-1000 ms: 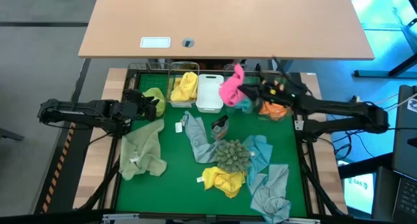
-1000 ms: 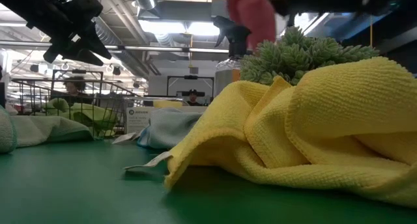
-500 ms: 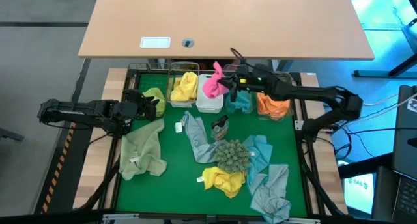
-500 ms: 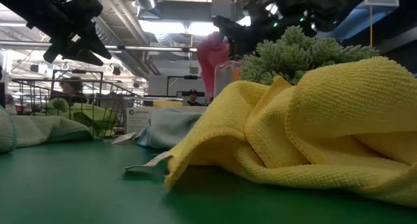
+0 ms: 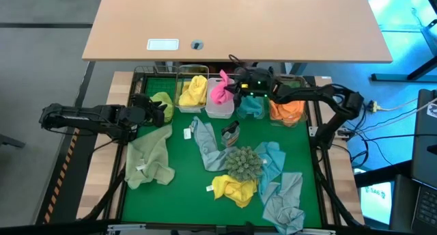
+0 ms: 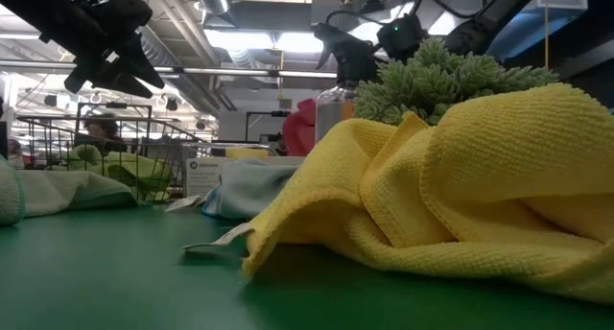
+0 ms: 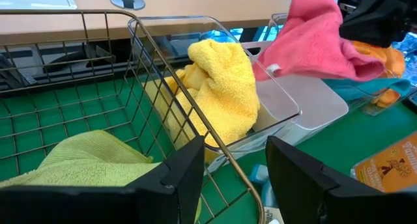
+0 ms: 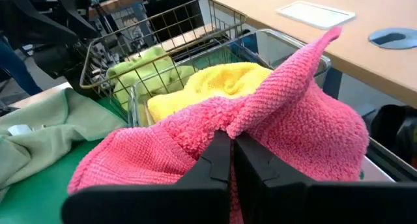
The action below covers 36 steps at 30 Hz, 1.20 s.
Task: Sort microfiber towel by color & place in baskets
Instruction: Put the pink microfiber towel into the white bin
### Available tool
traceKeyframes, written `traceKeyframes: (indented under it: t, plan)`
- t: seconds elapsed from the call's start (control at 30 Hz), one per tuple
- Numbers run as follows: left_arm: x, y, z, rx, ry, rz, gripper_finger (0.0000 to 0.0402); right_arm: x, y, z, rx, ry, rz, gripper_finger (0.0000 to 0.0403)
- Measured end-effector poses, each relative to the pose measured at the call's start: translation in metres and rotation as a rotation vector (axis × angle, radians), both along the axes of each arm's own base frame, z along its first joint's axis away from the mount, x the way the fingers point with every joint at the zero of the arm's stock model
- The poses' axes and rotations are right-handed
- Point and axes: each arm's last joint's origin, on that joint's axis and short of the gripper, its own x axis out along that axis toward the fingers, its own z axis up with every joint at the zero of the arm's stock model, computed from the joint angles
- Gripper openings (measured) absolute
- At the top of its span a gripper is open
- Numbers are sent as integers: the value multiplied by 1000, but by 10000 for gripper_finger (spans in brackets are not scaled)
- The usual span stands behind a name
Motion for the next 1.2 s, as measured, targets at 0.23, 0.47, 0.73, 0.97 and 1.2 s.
traceKeyframes:
  t: [0.23, 0.47, 0.73, 0.97, 1.2]
  plan:
    - [4, 0, -3, 1, 28, 0, 157, 7, -1, -14, 22, -3, 60, 5]
    - [9, 0, -7, 1, 73, 0, 157, 9, 3, -11, 24, -61, 230, 5]
    - [15, 0, -11, 1, 115, 1, 157, 10, 0, -9, -20, -70, 142, 5]
    - [18, 0, -13, 1, 130, 1, 157, 7, -2, -16, -10, 11, 39, 5]
    - [18, 0, -13, 2, 126, 0, 157, 7, -2, -16, -7, 13, 40, 5]
